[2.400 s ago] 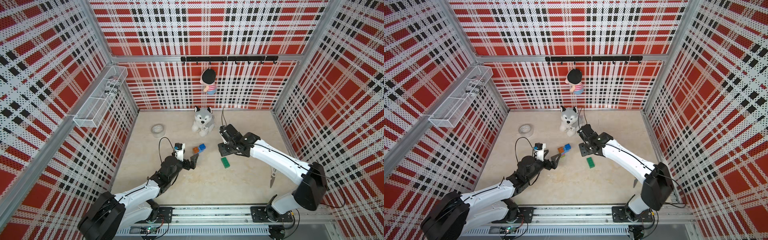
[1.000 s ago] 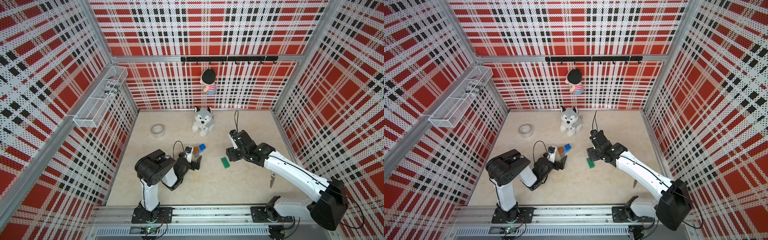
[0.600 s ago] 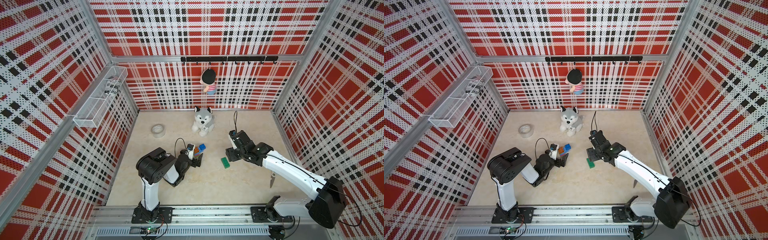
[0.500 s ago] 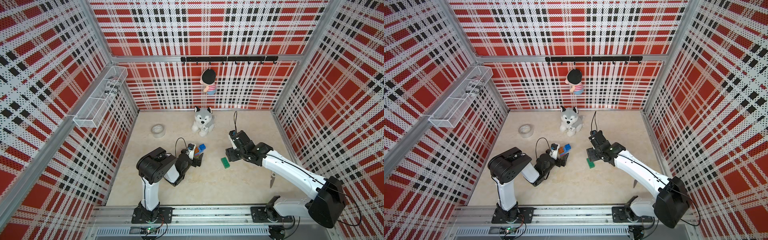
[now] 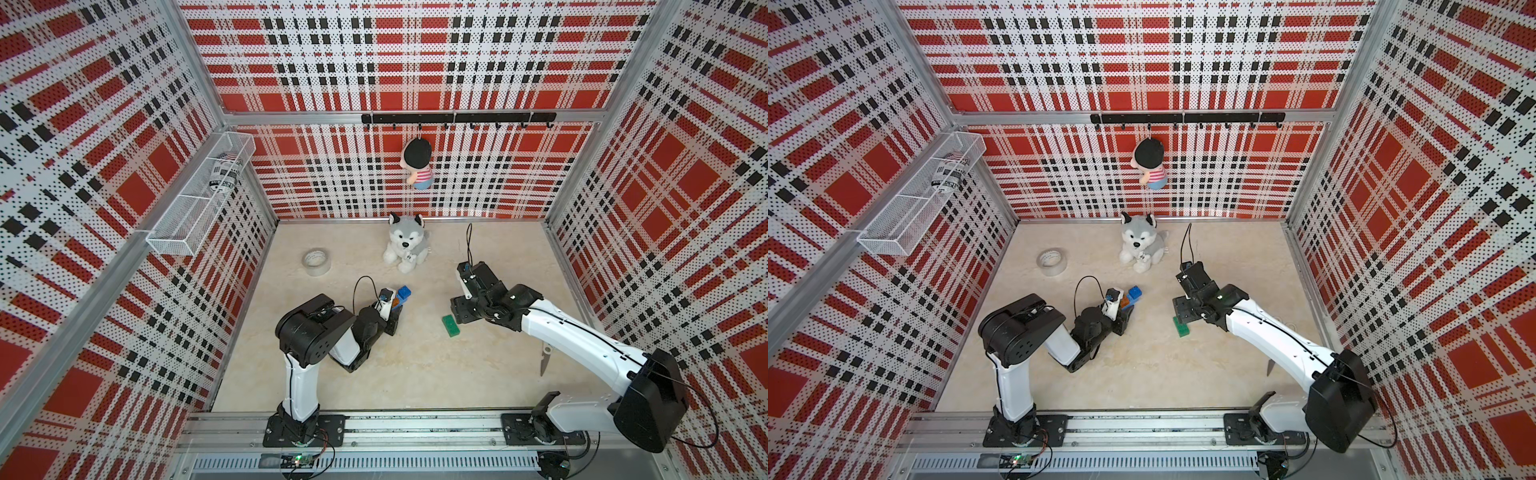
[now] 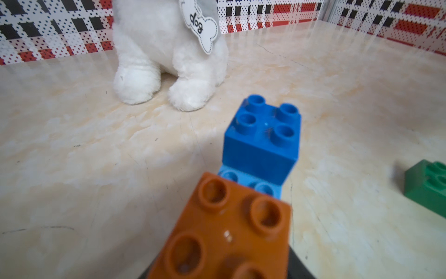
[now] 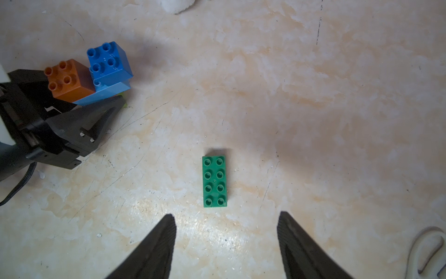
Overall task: Assemble the letter p with lego
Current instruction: Pick up the lego brick from the center of the board.
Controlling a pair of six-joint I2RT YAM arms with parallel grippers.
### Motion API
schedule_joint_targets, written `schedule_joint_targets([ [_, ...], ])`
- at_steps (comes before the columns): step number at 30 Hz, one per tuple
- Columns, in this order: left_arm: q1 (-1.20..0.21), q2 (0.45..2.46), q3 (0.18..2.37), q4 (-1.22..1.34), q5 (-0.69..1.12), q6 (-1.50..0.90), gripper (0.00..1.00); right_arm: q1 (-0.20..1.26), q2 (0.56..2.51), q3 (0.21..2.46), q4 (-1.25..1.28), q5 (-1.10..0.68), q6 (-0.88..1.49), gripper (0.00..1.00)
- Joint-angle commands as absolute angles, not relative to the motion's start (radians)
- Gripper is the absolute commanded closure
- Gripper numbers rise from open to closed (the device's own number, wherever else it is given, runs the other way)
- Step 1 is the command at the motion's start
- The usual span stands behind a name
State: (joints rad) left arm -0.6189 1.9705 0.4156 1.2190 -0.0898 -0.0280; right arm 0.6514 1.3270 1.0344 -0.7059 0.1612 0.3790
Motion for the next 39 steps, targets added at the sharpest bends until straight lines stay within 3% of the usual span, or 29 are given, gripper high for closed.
schedule_joint_targets([
  [1,-0.631,1.990,0.419,1.248,-0.086,-0.011,0.57,0.646,1.327,1.024,-0.703,0.165,0.391,0.30],
  [11,-0.667,1.982,0.406,1.264,-0.133,0.010,0.75,0.646,1.325,1.012,-0.699,0.163,0.402,0.30],
  [13,-0.671,1.980,0.404,1.267,-0.143,0.007,1.00,0.646,1.324,1.008,-0.699,0.168,0.406,0.30],
  [24,-0.685,1.888,0.350,1.292,-0.111,-0.007,1.00,0.646,1.358,0.961,-0.703,0.132,0.400,0.32],
  [39,-0.716,1.754,0.261,1.293,-0.065,-0.041,1.00,0.652,1.567,0.937,-0.562,0.087,0.392,0.34],
])
